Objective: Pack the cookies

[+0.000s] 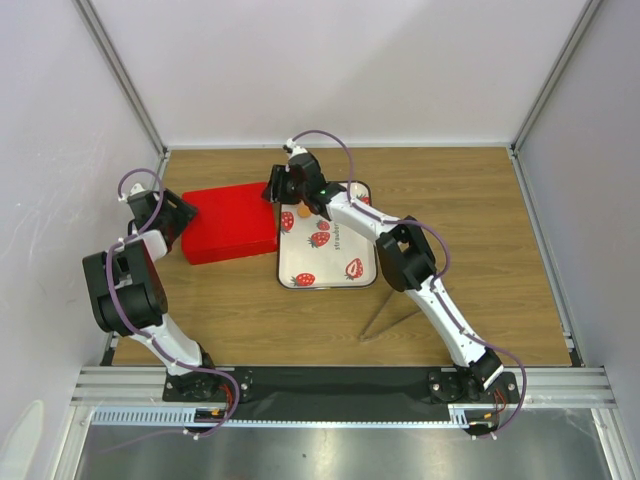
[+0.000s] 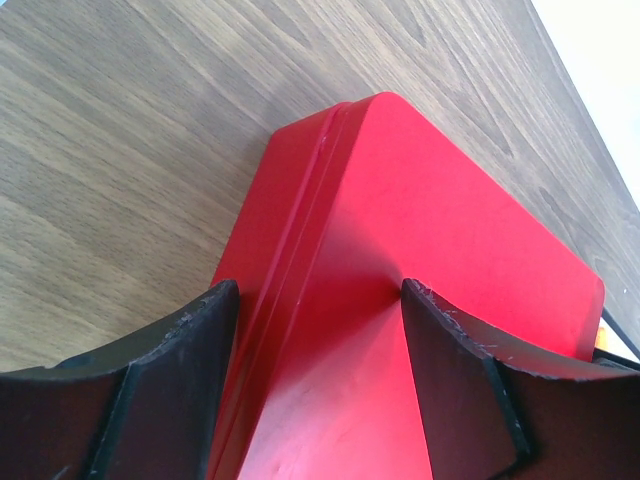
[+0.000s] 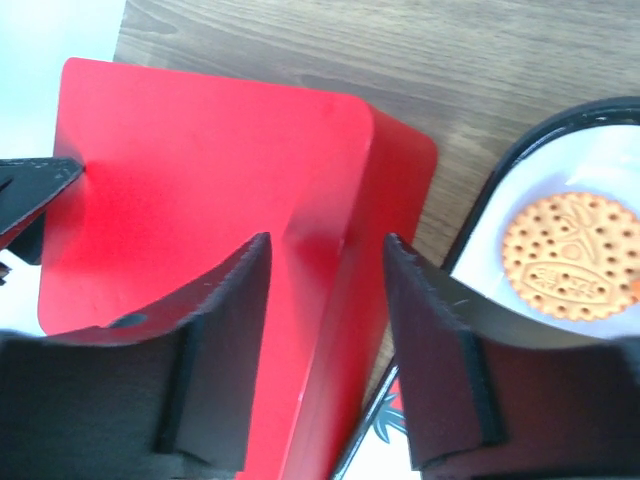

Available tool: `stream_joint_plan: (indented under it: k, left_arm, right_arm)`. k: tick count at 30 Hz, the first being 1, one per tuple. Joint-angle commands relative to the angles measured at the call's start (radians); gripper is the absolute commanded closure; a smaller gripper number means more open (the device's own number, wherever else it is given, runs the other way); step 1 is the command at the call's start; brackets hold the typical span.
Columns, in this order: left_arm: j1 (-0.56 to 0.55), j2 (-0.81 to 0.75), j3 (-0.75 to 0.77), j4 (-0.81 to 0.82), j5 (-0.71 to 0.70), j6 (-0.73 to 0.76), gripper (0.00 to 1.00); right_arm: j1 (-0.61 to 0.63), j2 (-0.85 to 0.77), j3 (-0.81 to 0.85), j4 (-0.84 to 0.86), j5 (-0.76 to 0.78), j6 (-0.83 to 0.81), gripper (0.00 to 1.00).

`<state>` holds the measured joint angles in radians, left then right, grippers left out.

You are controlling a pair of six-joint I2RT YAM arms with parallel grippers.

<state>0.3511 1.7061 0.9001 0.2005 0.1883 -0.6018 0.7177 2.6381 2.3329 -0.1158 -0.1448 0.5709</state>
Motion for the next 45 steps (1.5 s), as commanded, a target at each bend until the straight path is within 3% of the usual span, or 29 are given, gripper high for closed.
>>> stream_joint_plan:
  k: [1,19,36,45]
  left_arm:
    - [-0.012,-0.040,0.013,-0.038,0.042,-0.003,0.29]
    - [-0.018,-0.031,0.016,-0.026,0.065,-0.009,0.29]
    - [-0.072,-0.030,-0.029,-0.024,0.030,-0.067,0.32]
    - [-0.072,-0.022,-0.052,-0.124,-0.093,-0.121,0.42]
  right_arm:
    - [-0.001,-0.093,-0.012,0.015,0.016,-0.009,0.51]
    - [0.040,-0.033,0.077,-0.024,-0.012,-0.022,0.64]
    - [0.077,0.036,0.143,-0.093,-0.019,-0.060,0.61]
    - [0.078,0.057,0.144,-0.114,-0.016,-0.078,0.61]
